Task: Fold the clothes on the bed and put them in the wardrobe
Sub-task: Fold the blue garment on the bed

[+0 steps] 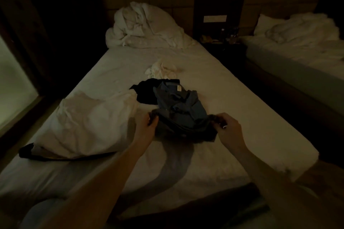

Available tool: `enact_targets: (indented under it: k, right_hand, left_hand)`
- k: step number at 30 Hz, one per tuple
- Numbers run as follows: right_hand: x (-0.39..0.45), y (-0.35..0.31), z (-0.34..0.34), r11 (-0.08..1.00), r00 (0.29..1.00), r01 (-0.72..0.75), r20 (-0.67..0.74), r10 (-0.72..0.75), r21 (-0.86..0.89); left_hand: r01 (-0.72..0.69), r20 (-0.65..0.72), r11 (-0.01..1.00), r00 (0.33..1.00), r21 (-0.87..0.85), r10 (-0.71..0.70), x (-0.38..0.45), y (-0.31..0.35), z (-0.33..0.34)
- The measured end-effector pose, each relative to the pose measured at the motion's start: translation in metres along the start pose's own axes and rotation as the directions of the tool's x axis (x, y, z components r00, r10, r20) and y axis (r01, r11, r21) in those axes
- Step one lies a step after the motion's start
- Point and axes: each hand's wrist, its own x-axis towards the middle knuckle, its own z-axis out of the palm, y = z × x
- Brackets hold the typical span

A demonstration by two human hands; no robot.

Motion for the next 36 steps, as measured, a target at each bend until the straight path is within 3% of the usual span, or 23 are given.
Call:
enact_targets:
  k: [4,11,20,25,27,30,36]
  right_hand:
    - [0.066,-0.004,0.017,0.997,0.997,-0.040,-0.061,0.044,0.073]
    - [0.183,0.035,0.066,0.973,0.979,-0.191,-0.045,0.198,0.126]
    - [0.307,0.122,0.164,0.948,0.934,-0.314,0.195,0.299,0.049]
    - [0.328,0.134,0.192,0.942,0.866,-0.335,0.386,0.317,-0.022]
    - [0.328,0.128,0.191,0.929,0.854,-0.368,0.404,0.327,0.026]
    - [0.321,0.112,0.176,0.916,0.878,-0.383,0.355,0.320,0.122]
    - [0.288,0.061,0.116,0.884,0.931,-0.354,0.205,0.302,0.305]
  left_hand:
    - [-0.037,-0.028,0.999,0.999,0.028,0.038,0.060,0.011,0.002]
    - [-0.030,-0.135,0.965,0.989,0.261,0.068,0.200,-0.013,0.019]
    - [0.110,-0.206,0.901,0.978,0.421,-0.023,0.338,-0.089,0.049]
    - [0.129,-0.087,0.862,0.991,0.490,-0.099,0.351,-0.108,0.061]
    - [0.055,-0.021,0.841,0.998,0.538,-0.051,0.351,-0.104,0.057]
    - [-0.046,0.010,0.827,0.999,0.560,0.048,0.342,-0.085,0.047]
    - [-0.058,-0.014,0.915,0.998,0.399,0.069,0.295,-0.037,0.028]
